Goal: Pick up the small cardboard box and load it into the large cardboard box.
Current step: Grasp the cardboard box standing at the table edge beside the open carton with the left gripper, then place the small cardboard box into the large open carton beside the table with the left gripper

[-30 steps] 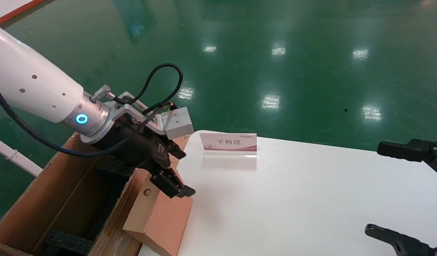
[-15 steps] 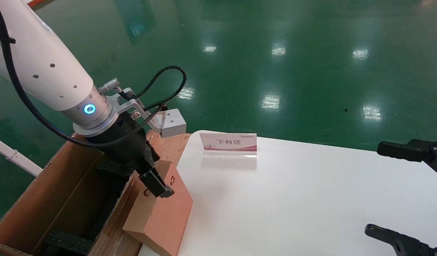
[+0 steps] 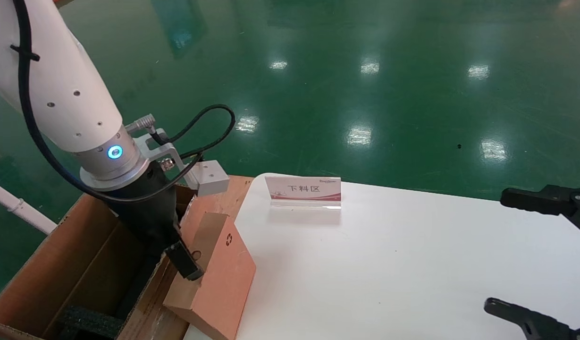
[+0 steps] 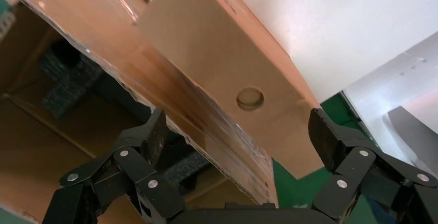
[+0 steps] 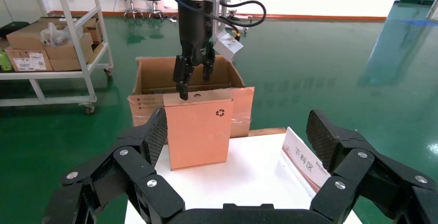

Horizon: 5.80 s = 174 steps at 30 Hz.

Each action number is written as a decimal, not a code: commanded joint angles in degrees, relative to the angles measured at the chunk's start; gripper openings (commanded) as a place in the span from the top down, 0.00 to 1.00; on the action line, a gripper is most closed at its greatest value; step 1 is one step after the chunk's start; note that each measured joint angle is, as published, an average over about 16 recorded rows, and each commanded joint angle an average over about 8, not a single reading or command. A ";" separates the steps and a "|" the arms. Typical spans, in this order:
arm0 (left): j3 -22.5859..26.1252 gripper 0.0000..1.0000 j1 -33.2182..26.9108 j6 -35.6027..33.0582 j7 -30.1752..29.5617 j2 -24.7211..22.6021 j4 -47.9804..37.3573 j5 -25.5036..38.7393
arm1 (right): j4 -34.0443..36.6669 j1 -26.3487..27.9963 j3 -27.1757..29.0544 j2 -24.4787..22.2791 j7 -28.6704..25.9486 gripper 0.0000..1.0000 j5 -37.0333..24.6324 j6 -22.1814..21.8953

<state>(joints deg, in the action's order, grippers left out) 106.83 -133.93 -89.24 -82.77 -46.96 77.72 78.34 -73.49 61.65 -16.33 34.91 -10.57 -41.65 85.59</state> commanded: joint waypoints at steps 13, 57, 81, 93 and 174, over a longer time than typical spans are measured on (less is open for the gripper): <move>3.57 0.00 -0.18 6.29 -1.87 0.87 0.01 0.59 | 0.00 0.01 -0.06 -0.02 0.03 0.00 0.04 -0.02; 2.80 0.00 1.09 10.12 0.43 4.28 0.20 -0.34 | 0.00 0.05 -0.22 -0.09 0.11 0.00 0.15 -0.10; 4.04 0.90 4.42 12.57 0.53 4.42 0.13 1.08 | 0.01 0.05 -0.28 -0.12 0.14 0.79 0.20 -0.14; 4.00 1.00 4.19 12.35 0.38 4.37 0.11 1.06 | 0.02 0.05 -0.27 -0.12 0.14 1.00 0.20 -0.14; 36.28 1.00 -28.41 2.97 15.66 6.21 -21.65 -9.69 | 0.07 0.12 -0.47 -0.18 0.25 0.00 0.33 -0.19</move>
<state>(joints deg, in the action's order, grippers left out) 142.99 -162.40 -85.98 -67.25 -40.83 56.02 68.75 -73.41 61.78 -16.80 34.73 -10.32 -41.32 85.40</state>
